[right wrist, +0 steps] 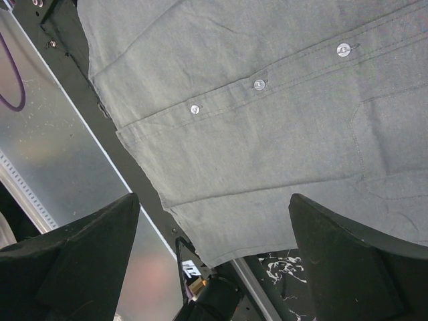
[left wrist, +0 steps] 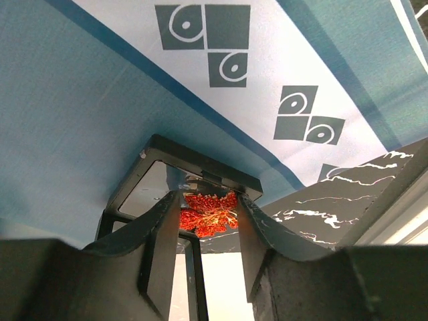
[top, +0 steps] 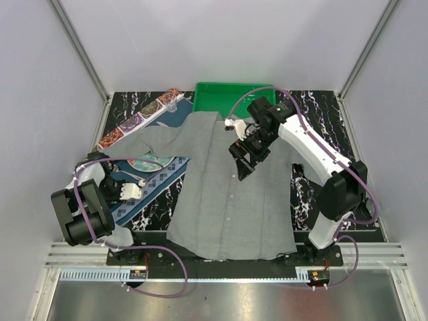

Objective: Pin the brooch onto the clothing
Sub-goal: Pick up the brooch from the corner of the board.

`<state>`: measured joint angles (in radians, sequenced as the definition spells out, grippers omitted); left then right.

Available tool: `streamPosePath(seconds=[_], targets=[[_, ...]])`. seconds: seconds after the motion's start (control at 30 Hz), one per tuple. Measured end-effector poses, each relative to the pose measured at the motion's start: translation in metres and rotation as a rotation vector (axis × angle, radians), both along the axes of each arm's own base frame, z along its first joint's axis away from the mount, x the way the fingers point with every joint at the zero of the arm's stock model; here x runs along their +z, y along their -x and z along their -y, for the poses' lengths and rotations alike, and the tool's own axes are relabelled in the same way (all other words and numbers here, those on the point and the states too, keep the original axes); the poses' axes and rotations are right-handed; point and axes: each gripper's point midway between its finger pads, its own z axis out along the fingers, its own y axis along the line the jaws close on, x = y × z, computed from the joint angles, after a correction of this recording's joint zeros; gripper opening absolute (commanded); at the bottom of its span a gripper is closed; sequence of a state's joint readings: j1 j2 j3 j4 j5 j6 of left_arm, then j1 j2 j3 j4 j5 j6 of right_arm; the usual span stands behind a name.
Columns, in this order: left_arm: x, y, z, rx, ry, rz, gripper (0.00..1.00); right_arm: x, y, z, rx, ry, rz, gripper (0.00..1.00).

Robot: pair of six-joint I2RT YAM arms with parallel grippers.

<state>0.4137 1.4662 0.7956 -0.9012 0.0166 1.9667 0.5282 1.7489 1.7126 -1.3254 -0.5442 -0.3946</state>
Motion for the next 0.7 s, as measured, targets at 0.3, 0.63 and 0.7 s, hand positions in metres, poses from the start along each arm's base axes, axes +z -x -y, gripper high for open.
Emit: streamPosePath(seconds=[0.3,0.63,0.7], targets=[[0.003,-0.007,0.003,-0.004,0.011,0.038,0.33,0.001,-0.002,-0.004,0.003,-0.013,-0.012,1.0],[0.021,-0.008,0.012,-0.03,0.012,0.089,0.32,-0.001,-0.003,-0.009,0.006,-0.026,-0.029,1.0],[0.024,-0.007,0.018,-0.041,0.026,0.089,0.32,-0.001,-0.003,-0.01,0.007,-0.031,-0.035,1.0]])
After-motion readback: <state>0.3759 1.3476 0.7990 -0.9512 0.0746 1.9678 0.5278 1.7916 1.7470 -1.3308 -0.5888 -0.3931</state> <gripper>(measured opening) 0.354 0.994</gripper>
